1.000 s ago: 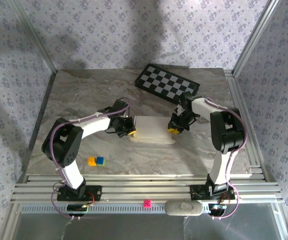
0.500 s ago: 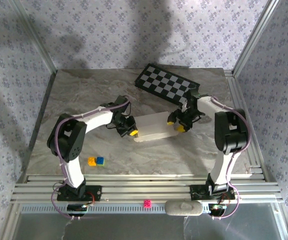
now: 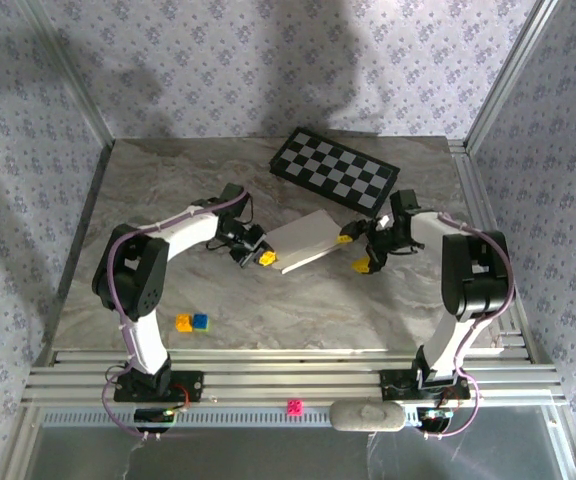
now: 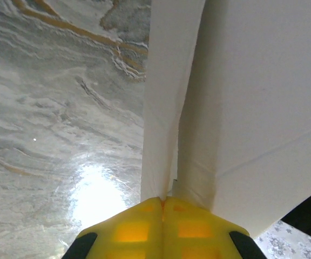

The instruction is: Fold the paper box

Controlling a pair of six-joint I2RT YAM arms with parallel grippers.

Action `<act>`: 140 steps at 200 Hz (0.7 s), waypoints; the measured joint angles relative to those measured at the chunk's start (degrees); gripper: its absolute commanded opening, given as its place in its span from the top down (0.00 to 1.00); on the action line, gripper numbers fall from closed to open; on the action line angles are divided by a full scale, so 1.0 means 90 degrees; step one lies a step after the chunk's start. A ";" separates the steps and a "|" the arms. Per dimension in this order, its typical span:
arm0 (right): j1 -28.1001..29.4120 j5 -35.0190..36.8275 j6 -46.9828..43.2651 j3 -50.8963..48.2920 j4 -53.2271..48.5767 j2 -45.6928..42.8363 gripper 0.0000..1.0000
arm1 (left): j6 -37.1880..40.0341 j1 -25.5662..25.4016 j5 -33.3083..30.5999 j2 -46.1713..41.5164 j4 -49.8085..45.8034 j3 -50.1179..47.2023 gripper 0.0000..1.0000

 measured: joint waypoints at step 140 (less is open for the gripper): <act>0.0483 0.0333 0.2280 -0.0078 0.1739 -0.0277 0.15 | -0.0143 0.0049 0.0165 0.0070 0.0070 0.0124 1.00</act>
